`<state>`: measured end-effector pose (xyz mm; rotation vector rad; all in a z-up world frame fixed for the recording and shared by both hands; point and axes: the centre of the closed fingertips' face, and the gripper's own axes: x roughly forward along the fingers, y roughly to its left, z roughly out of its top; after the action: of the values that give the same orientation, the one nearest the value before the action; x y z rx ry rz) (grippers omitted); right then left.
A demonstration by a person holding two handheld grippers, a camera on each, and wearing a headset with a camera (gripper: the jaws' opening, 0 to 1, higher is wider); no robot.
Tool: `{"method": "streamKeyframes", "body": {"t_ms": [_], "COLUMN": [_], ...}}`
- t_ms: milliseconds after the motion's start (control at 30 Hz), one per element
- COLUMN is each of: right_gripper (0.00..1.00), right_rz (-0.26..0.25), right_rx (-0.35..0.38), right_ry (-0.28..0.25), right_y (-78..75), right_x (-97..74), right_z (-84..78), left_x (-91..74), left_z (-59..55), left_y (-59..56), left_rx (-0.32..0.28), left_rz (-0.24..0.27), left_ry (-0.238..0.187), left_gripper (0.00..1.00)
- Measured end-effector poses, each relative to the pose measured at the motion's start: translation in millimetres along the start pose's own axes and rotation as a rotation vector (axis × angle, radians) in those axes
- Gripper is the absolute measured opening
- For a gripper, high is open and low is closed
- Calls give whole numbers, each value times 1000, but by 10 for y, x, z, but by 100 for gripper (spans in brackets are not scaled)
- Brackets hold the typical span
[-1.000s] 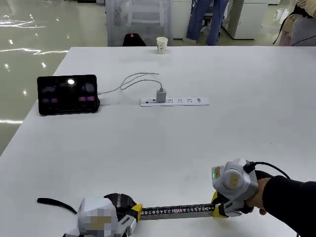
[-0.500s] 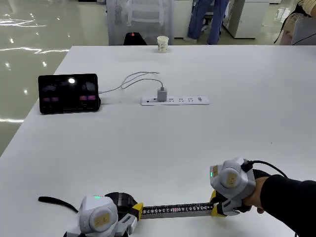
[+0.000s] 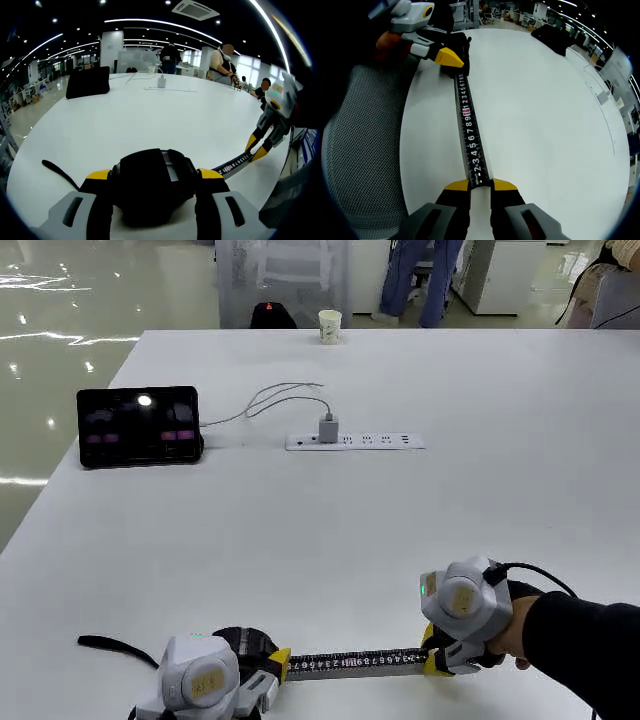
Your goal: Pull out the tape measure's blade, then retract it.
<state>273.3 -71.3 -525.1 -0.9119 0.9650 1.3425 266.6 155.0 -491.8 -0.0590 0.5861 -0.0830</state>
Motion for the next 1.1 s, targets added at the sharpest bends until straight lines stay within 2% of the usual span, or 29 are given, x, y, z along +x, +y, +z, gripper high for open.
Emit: {"method": "streamKeyframes", "body": {"t_ms": [267,1100], "right_gripper": [11,11], "right_rz": [4,10], "right_rx": [2,7], "right_ry": [5,-25], "right_y": [-11,-1], "right_x": [13,54], "right_z": [25,148], "left_x": [2,-2], "left_z": [2,-1], "left_y": [-2,3], "left_rx": [1,3], "left_rz": [0,-1], "left_ry": [-1,-3], "left_gripper": [62,62]}}
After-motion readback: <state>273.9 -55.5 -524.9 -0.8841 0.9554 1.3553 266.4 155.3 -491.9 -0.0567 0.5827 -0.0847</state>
